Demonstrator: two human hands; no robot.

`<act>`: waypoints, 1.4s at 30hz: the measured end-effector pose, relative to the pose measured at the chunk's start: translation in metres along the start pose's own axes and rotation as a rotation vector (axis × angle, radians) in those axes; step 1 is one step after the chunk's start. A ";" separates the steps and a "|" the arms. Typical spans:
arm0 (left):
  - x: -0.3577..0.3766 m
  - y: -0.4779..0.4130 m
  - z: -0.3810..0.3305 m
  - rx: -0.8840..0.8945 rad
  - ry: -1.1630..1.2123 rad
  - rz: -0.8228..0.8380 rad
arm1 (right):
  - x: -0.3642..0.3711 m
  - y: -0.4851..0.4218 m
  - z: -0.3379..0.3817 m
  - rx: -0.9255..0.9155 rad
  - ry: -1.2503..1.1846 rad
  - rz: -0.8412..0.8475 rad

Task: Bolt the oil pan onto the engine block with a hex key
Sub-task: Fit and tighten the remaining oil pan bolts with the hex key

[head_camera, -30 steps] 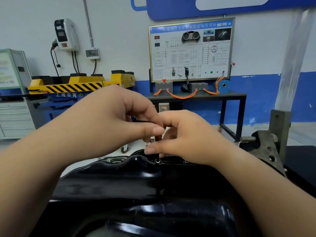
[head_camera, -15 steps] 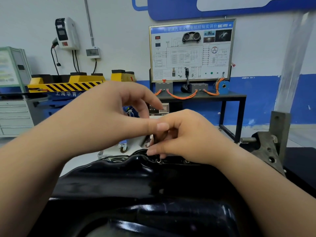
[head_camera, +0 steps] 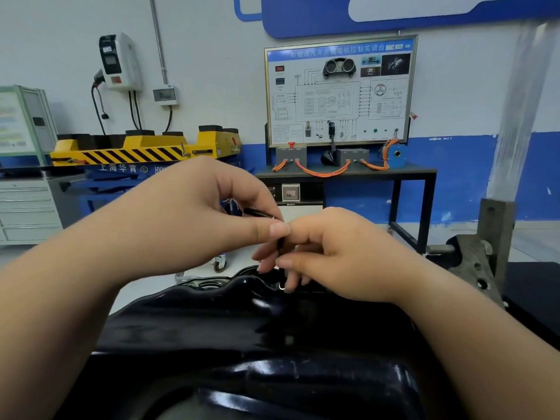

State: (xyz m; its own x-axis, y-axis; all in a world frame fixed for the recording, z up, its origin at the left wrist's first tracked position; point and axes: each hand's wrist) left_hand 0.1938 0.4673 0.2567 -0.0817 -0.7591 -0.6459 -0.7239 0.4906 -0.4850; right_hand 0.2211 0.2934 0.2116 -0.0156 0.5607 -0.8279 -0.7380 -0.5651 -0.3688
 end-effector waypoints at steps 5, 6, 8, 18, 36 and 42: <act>-0.008 -0.001 0.007 -0.020 0.013 0.000 | -0.001 -0.003 0.001 -0.008 0.021 -0.028; -0.010 -0.001 0.008 -0.040 0.024 -0.011 | 0.000 -0.004 0.001 -0.010 0.024 -0.033; -0.012 -0.002 0.010 -0.054 0.044 -0.019 | 0.000 -0.005 0.000 -0.008 0.009 -0.049; -0.003 0.000 0.001 -0.008 0.125 0.094 | 0.002 -0.008 0.001 0.024 0.033 -0.119; -0.012 -0.004 0.014 -0.008 0.110 -0.031 | 0.001 -0.006 0.000 -0.060 -0.027 -0.114; -0.009 -0.003 0.013 0.003 0.107 0.116 | 0.002 -0.007 -0.001 -0.049 -0.011 -0.145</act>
State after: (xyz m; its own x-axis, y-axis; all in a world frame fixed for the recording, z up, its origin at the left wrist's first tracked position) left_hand 0.2055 0.4784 0.2568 -0.2377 -0.7384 -0.6310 -0.7030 0.5791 -0.4128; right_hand 0.2270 0.2976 0.2120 0.0813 0.6452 -0.7597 -0.6995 -0.5060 -0.5046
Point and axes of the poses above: each hand's wrist, its own y-axis away from the middle knuckle, its own x-axis out of the palm, z = x × y, and after that the axes turned 12 degrees about y, right-handed
